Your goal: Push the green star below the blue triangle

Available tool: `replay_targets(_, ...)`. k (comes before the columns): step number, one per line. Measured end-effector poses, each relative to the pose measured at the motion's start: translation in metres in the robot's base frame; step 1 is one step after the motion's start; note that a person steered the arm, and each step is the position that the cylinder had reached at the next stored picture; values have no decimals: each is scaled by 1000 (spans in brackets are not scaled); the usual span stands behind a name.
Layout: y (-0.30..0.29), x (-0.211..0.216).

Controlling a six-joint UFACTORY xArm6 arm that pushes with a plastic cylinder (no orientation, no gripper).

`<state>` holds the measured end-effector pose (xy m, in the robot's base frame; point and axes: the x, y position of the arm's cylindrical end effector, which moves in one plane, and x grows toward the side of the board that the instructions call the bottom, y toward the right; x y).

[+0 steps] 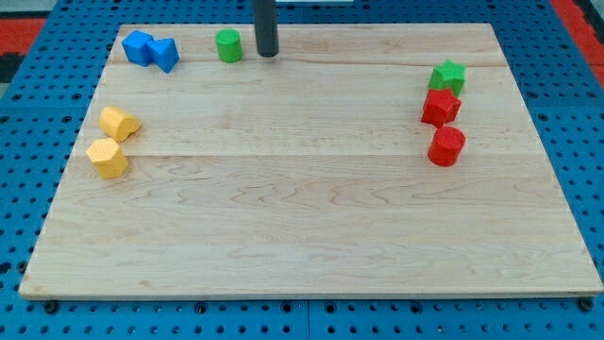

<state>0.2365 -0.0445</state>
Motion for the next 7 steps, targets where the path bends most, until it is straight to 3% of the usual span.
replay_targets(2,-92,14)
replay_targets(4,194,3)
replay_targets(5,312,24)
replay_targets(6,276,85)
replay_targets(7,162,48)
